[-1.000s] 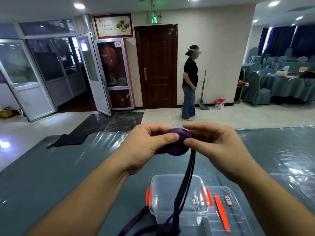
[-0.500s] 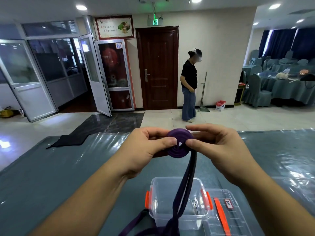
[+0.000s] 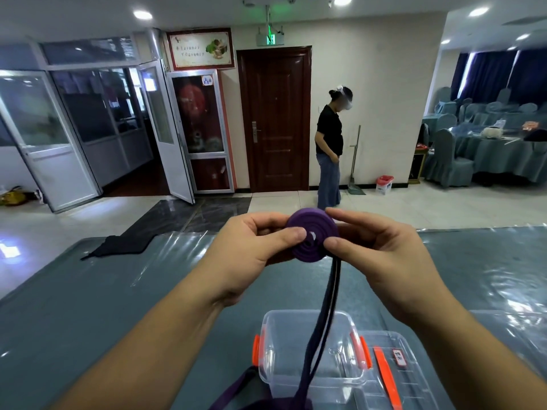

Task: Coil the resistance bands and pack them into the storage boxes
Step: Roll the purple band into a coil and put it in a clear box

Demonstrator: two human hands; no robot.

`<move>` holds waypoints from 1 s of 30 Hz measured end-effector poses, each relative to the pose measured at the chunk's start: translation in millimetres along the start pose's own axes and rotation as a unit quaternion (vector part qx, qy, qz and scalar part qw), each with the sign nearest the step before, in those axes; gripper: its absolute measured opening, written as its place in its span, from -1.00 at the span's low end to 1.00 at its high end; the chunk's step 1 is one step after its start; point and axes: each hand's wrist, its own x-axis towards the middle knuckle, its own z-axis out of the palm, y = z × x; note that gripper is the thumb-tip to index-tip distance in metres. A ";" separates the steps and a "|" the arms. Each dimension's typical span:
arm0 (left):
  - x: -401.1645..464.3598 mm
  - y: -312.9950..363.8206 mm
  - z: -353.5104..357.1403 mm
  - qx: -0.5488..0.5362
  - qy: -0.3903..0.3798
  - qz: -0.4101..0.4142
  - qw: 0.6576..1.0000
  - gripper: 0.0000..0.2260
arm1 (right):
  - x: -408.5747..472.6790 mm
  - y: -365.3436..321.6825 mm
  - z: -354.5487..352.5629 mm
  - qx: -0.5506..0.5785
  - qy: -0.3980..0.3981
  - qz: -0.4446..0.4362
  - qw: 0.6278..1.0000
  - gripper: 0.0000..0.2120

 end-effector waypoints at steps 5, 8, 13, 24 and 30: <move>0.4 -2.1 0.1 0.014 -0.004 -0.015 1.000 -0.76 | 1.3 2.1 -0.9 -0.009 -0.012 0.003 1.000 -0.60; 1.0 4.0 -3.8 0.105 -0.032 -0.006 0.994 -0.80 | 6.1 -5.1 -7.7 -0.075 -0.061 0.018 0.995 -0.62; 2.3 5.6 1.6 -0.009 0.002 0.011 1.000 -0.71 | 9.0 -11.0 -3.1 -0.027 -0.031 -0.031 0.999 -0.60; 1.6 5.9 -0.6 0.011 -0.017 -0.022 1.000 -0.75 | 10.9 -3.8 -7.6 -0.014 -0.062 -0.008 0.998 -0.57; 4.4 -3.8 7.6 -0.096 0.014 -0.020 0.995 -0.69 | 4.5 5.2 2.4 0.054 0.021 -0.041 0.997 -0.63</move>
